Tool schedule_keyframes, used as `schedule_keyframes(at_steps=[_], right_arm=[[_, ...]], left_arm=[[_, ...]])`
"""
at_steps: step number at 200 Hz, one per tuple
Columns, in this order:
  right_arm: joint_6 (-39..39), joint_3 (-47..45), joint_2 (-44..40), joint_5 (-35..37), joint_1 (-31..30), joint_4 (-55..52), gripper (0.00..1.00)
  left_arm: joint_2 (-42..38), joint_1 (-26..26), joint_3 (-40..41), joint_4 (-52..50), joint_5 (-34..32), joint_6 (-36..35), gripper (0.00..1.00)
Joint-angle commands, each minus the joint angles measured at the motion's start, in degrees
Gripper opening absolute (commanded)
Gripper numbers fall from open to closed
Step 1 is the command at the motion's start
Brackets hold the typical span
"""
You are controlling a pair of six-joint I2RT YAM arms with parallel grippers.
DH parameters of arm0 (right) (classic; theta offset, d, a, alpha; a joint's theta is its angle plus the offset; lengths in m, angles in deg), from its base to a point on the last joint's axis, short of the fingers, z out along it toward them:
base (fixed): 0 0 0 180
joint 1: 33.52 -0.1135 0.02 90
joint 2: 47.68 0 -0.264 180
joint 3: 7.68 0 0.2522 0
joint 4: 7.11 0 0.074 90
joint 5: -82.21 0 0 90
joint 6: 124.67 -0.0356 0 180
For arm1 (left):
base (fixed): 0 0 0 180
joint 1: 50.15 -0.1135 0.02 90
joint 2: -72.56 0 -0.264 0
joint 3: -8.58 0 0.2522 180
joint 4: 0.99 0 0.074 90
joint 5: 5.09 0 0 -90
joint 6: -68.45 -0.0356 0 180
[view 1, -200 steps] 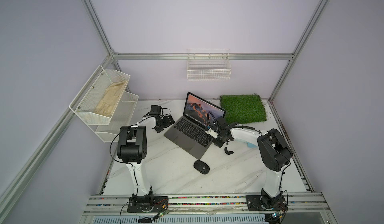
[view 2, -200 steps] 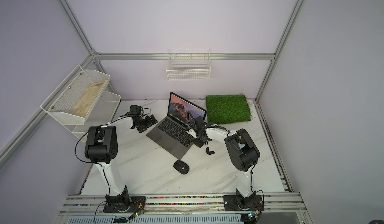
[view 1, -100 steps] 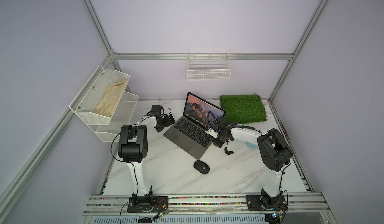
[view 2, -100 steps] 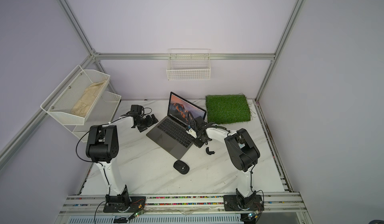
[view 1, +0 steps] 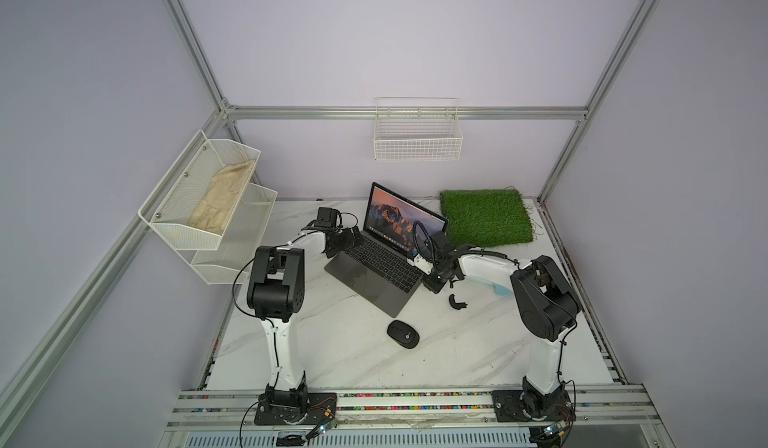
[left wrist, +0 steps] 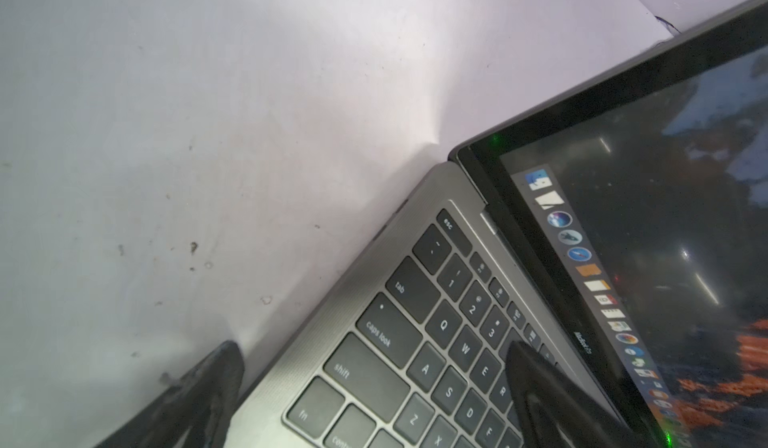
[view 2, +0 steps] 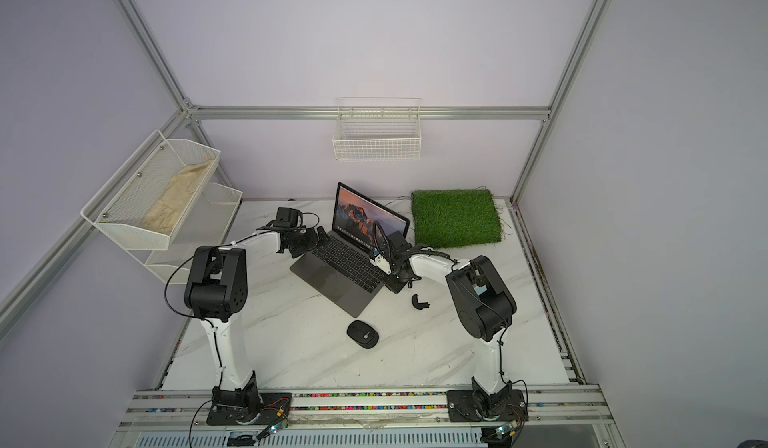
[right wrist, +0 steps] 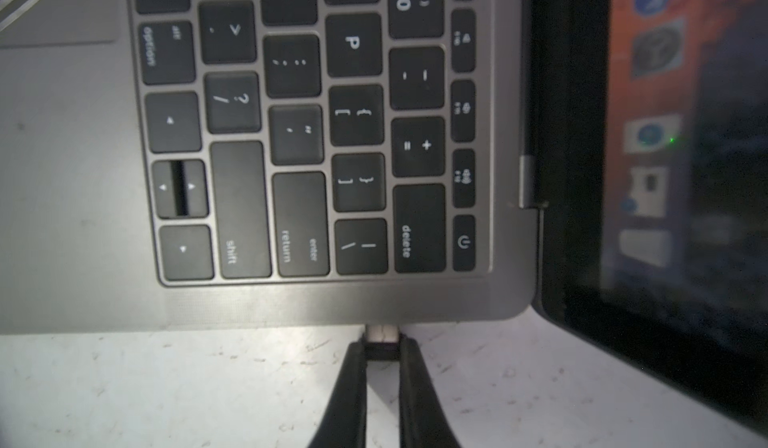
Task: Insert the wireless mouse receiver into the laptop
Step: Insert the USB plug into the USB port.
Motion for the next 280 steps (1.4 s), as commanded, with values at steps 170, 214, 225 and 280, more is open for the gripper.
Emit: schedule_keyframes(at_steps=[170,214,225,280], right_arm=[[-3.2,1.5,2.6,-4.3,-2.6,13.7,0.00],[-0.1,0.8,1.1,-6.2,-3.0,14.4,0.00],[-3.9,2.4,2.1,-5.7,-2.4,14.1,0.00],[-3.6,5.7,6.0,-3.6,-1.9,10.0,0.00]], left_arm=[[5.1,3.5,0.5,-8.5,4.0,0.0,1.00],[5.5,3.7,-0.4,-9.3,4.2,-0.9,1.00],[5.6,3.8,-0.7,-9.6,4.4,-1.4,1.00],[6.2,4.2,-1.6,-10.4,5.7,-2.3,1.00]])
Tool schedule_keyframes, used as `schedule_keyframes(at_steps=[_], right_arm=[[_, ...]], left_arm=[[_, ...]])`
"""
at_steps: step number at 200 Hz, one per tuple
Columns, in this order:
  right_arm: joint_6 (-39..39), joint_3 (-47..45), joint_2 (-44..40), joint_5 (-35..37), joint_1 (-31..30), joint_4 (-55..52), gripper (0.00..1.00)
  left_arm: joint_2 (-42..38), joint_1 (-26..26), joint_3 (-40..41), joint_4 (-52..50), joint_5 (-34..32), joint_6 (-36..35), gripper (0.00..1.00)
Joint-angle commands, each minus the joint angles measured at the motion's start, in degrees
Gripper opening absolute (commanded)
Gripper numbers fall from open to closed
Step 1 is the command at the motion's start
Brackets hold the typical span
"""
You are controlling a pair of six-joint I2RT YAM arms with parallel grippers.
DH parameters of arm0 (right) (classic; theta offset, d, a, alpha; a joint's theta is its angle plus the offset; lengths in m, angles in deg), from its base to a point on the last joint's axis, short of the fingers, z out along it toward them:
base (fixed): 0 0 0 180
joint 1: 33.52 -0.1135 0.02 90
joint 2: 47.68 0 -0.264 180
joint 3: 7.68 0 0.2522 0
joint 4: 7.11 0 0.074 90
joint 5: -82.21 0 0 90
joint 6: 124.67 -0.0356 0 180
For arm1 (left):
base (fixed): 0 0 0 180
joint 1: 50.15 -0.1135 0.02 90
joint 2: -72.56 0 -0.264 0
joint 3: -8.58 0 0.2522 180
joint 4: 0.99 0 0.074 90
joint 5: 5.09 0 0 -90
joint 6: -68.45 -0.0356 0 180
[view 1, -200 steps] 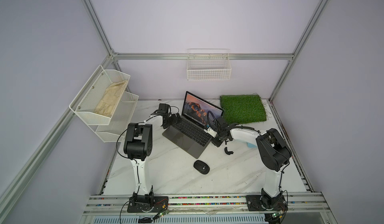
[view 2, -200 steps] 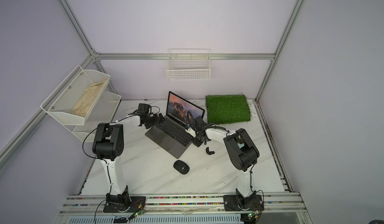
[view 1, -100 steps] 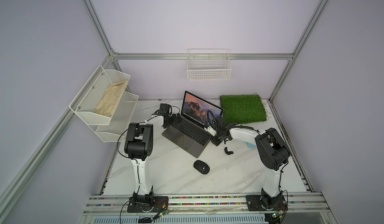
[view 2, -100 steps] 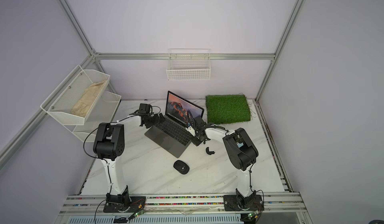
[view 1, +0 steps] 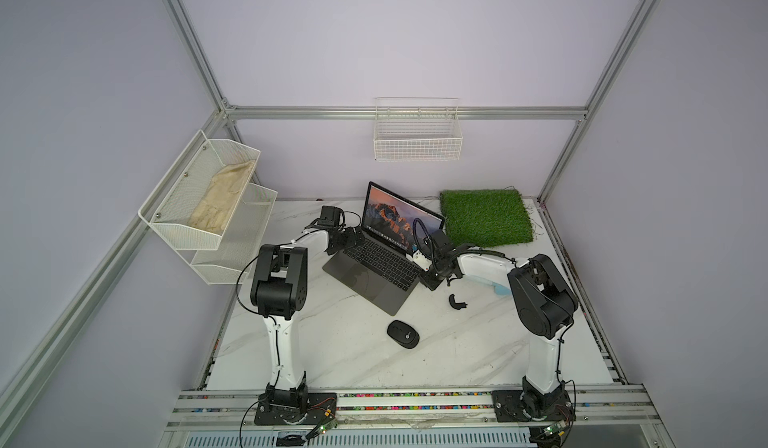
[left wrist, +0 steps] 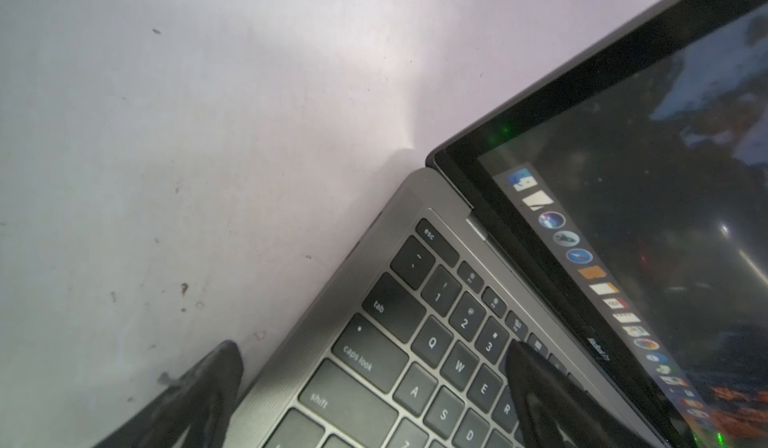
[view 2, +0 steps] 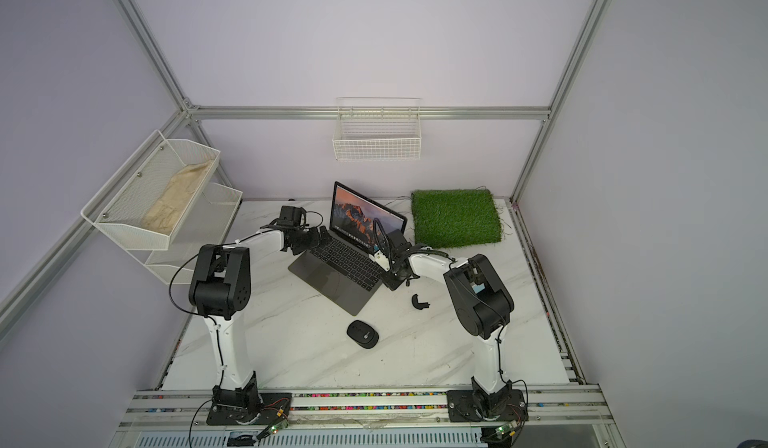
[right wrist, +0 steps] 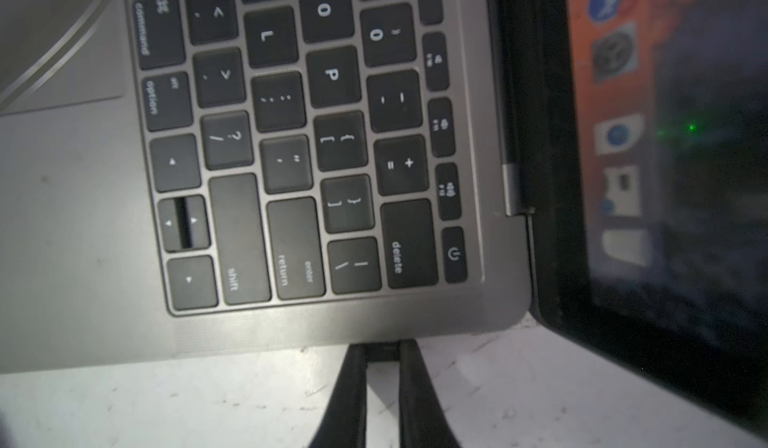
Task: Insert the wireless mouse receiver into the laptop
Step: Insert the USB plug into the USB port.
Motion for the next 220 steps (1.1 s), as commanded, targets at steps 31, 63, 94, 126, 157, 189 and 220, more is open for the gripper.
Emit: schedule_keyframes(at_steps=[31,63,94,126,157,189,220], right_arm=[[-0.3,2.1,2.1,-3.0,-2.0,9.9,0.05],[-3.4,-4.2,-5.7,-3.4,-1.8,10.6,0.37],[-19.7,-11.5,-14.7,0.0,-1.7,14.8,0.73],[-54.3,-20.7,-20.5,4.7,-1.6,25.5,0.97],[-77.5,-23.8,-16.2,0.2,-1.6,32.4,0.97],[-80.4,-20.6,-11.6,-2.5,-2.3,31.2,0.97],[-79.5,-20.9,-10.6,-1.5,-2.5,32.3,0.97]], left_arm=[[4.0,3.4,0.3,-10.2,6.3,1.3,1.00],[0.0,1.3,-0.3,-10.4,1.6,2.3,1.00],[-2.8,-2.4,0.4,-8.5,-2.2,4.6,1.00],[-3.0,-4.4,0.9,-8.4,-3.6,5.0,1.00],[-1.1,-4.7,1.1,-9.7,-3.5,4.3,1.00],[-0.6,-4.7,2.6,-10.7,-1.4,4.2,1.00],[-2.1,-4.2,5.9,-10.2,0.3,5.1,1.00]])
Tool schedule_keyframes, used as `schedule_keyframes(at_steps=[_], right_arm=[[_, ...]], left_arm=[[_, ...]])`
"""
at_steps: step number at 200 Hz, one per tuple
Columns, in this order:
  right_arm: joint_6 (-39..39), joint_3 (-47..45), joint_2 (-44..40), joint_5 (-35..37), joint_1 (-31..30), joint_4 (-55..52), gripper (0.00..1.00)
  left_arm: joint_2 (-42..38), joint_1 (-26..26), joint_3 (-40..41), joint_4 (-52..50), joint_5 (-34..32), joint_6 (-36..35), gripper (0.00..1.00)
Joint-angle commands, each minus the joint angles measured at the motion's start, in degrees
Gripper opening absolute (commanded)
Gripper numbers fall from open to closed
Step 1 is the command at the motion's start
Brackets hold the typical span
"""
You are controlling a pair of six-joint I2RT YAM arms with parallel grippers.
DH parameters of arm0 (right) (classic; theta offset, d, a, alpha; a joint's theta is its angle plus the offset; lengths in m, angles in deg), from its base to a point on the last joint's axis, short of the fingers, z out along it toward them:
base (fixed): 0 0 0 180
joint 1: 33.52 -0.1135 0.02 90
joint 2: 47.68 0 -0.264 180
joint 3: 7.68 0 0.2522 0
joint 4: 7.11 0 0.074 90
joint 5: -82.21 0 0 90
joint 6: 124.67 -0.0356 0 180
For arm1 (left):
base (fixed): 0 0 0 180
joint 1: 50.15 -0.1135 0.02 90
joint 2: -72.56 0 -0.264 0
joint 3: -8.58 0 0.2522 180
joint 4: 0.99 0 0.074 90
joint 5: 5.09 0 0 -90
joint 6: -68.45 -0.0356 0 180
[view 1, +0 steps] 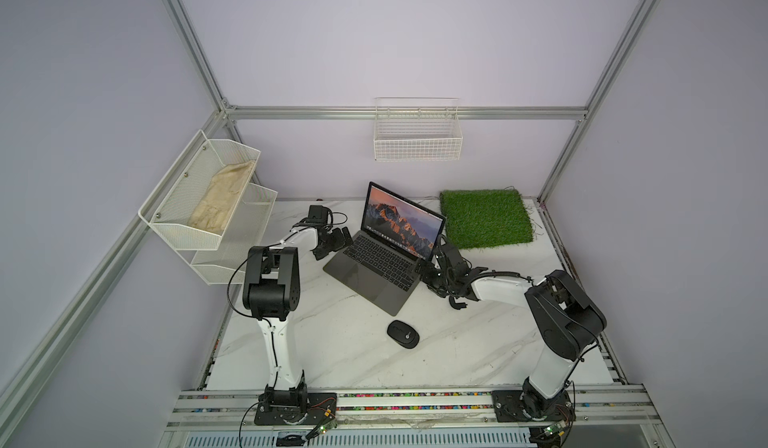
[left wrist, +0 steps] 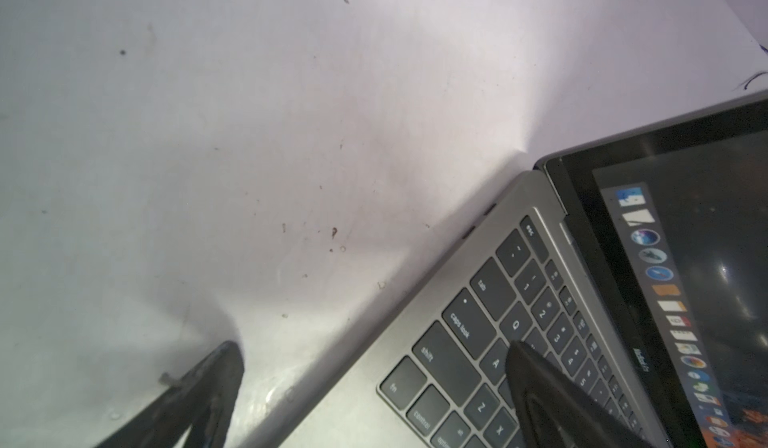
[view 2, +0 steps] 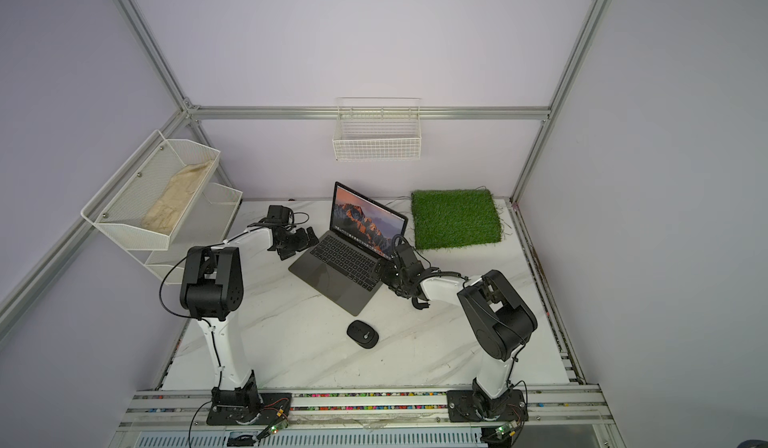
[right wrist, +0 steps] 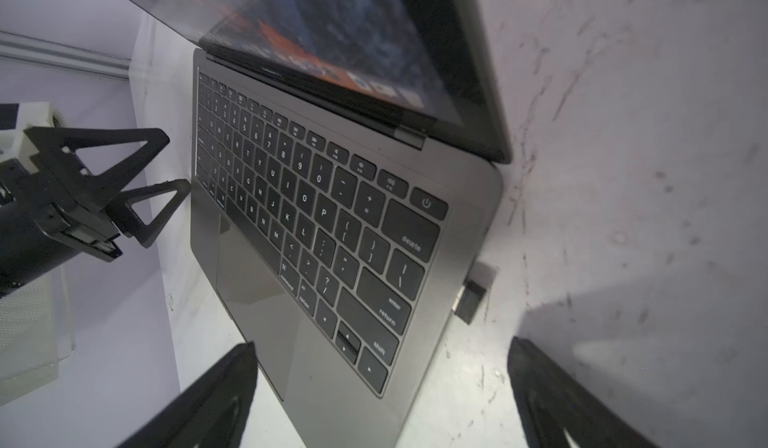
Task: Insert the wireless mouse receiver into the laptop
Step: Insert the USB plug into the USB port, then adjust the laptop at the center of the board.
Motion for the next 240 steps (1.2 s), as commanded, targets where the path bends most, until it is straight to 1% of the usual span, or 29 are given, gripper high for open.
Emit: schedule_keyframes(at_steps=[1,35,61,85,108,129,145,166,184,207,223,240], right_arm=[[-4.5,0.2,1.2,-0.2,-0.5,1.8,0.97],[-2.0,2.2,3.8,-0.2,-0.6,2.6,0.97],[2.4,6.7,6.9,0.4,-0.5,0.4,0.97],[8.3,12.4,10.3,1.3,-0.2,-3.8,0.97],[14.3,16.7,13.8,0.7,2.0,-5.9,0.97],[19.3,22.0,18.8,-1.9,4.4,-6.9,0.97],[22.5,25.7,22.1,-2.4,5.8,-8.7,0.97],[26.6,27.7,23.3,-2.0,7.2,-8.7,0.97],[29.1,27.9,22.6,-2.3,7.9,-8.7,0.97],[32.4,25.2,19.0,-1.2,8.1,-8.7,0.97],[34.8,22.5,14.8,0.6,8.1,-9.0,0.97],[38.0,18.3,8.7,2.4,8.1,-9.2,0.97]], left_arm=[[0.4,0.5,4.9,-4.8,2.5,1.4,1.00],[-1.4,2.8,9.8,-3.6,4.7,3.1,1.00],[-3.6,5.0,14.2,-3.4,5.2,4.3,1.00],[-7.0,6.4,18.9,-2.6,5.2,5.9,1.00],[-10.0,7.8,23.1,-0.2,6.7,8.1,1.00],[-10.3,9.7,23.8,0.7,8.1,9.9,1.00],[-11.3,10.9,24.4,1.5,7.3,11.7,1.00],[-13.6,11.5,26.5,4.2,6.1,14.6,1.00],[-14.6,11.5,27.2,4.8,3.9,14.9,1.00],[-14.1,10.1,25.1,3.3,2.0,13.0,1.00],[-14.4,8.7,23.4,2.1,1.1,11.7,1.00],[-16.8,7.2,22.6,1.3,-0.8,10.3,1.00]])
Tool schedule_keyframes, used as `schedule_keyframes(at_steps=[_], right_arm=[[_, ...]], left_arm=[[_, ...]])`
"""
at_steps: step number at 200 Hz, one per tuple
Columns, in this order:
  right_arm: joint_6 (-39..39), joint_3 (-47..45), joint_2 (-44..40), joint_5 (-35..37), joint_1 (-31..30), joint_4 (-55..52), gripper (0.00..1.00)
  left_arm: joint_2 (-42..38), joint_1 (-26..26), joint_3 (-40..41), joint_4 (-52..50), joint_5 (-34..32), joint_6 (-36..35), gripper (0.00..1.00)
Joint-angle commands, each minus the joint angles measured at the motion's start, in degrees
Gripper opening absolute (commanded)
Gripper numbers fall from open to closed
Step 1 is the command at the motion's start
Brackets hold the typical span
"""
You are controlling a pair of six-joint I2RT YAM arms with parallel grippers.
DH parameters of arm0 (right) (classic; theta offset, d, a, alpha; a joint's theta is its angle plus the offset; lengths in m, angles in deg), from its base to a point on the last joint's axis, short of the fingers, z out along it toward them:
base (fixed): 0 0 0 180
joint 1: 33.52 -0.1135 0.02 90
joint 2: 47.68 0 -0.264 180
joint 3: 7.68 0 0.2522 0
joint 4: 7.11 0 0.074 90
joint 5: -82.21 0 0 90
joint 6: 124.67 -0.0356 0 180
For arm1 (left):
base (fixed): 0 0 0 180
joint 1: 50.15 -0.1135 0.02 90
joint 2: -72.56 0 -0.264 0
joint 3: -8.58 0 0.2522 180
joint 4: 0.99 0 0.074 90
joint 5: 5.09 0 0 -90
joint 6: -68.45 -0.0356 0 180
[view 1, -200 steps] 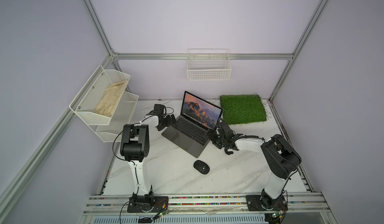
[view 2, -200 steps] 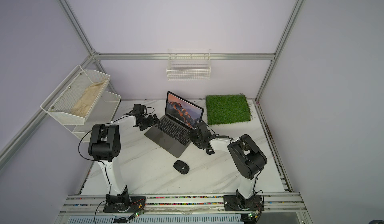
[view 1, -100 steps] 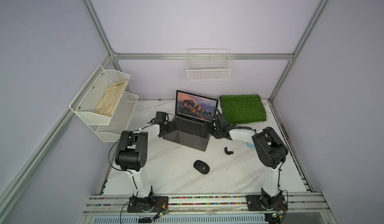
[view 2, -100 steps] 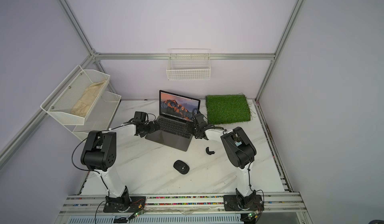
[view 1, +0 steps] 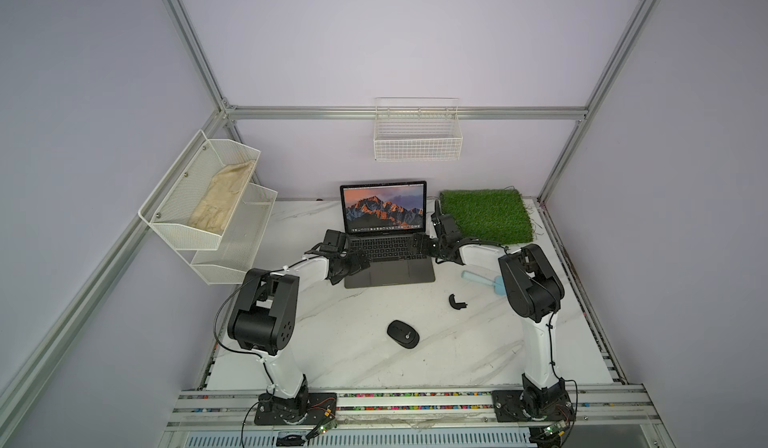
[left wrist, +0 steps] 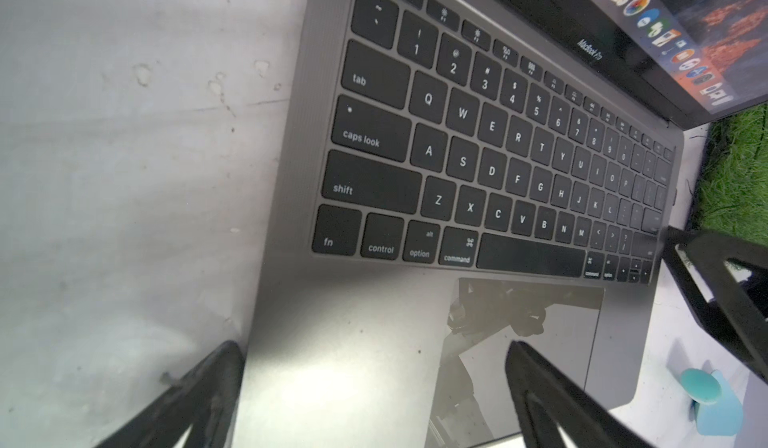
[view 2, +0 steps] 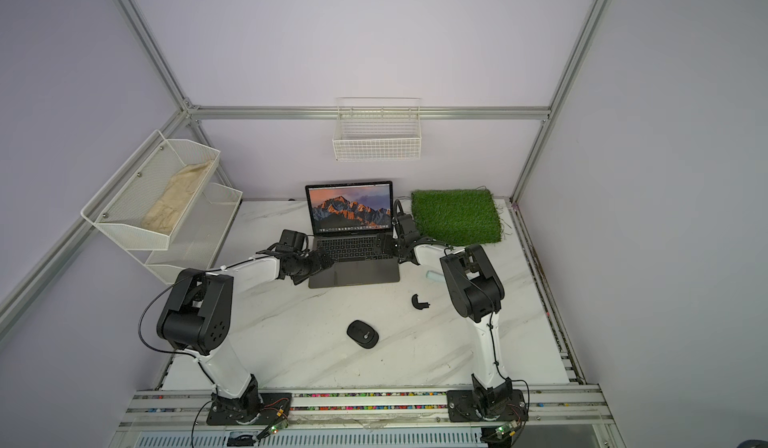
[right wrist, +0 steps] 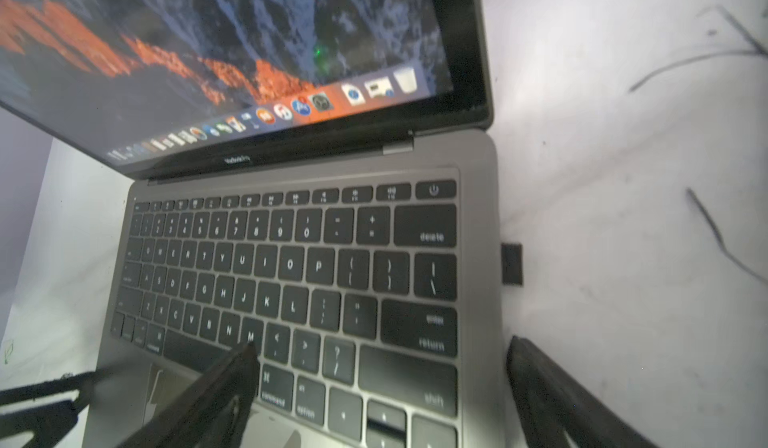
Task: Insert the wireless mouse receiver into the laptop
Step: Adjust the laptop at the center of the board, then pick up the mouse from the center of the board.
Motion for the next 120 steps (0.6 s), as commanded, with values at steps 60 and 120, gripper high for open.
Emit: schedule_keyframes(at_steps=[60,120], right_arm=[[13.6,-28.5,-34.2,-4.1,-9.1,1.5,0.97],[13.0,-39.8,-46.1,0.8,-29.4,2.3,0.97]], left_arm=[[-14.1,-3.2,4.3,-7.6,-11.0,-2.4,1.00],[-24.2,-3.5,9.5,-6.0,-12.2,-1.9,1.00]])
